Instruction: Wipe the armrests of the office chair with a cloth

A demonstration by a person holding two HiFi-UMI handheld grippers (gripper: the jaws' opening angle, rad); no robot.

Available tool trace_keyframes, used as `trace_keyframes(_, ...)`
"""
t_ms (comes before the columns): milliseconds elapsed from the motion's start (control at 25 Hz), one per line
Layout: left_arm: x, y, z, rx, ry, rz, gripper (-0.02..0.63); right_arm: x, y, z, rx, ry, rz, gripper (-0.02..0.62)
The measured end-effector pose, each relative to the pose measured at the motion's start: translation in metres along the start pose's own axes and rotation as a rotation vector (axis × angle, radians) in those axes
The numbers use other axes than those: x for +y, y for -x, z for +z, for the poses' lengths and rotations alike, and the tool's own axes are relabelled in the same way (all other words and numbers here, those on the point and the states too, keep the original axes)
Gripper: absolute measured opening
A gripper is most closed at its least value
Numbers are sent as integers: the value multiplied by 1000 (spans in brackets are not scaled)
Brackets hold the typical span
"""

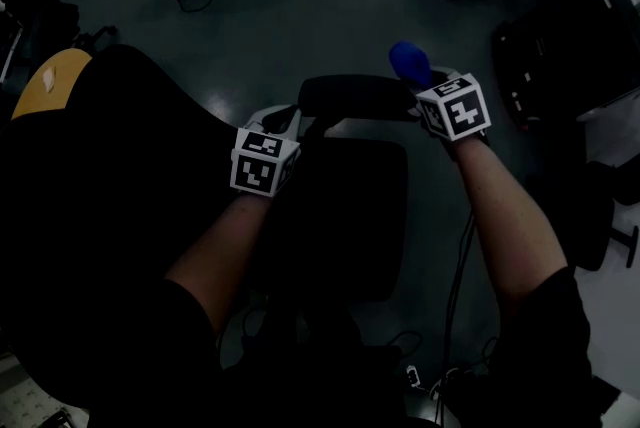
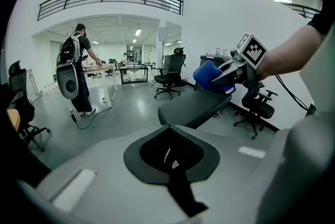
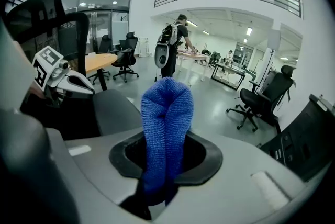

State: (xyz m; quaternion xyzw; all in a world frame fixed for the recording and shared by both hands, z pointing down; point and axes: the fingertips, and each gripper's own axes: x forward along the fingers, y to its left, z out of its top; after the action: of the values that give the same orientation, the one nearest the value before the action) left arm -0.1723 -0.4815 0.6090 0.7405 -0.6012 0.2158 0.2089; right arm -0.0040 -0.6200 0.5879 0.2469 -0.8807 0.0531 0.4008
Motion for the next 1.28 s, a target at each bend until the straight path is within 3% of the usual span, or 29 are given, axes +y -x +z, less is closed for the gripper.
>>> trace_keyframes(480, -5, -3, 2, -19, -42, -13, 8, 31, -37, 31, 65, 227, 10, 114)
trace_keyframes(1280, -11, -2, 2, -44, -101, -33, 8, 152, -78, 96, -21, 362, 189, 112)
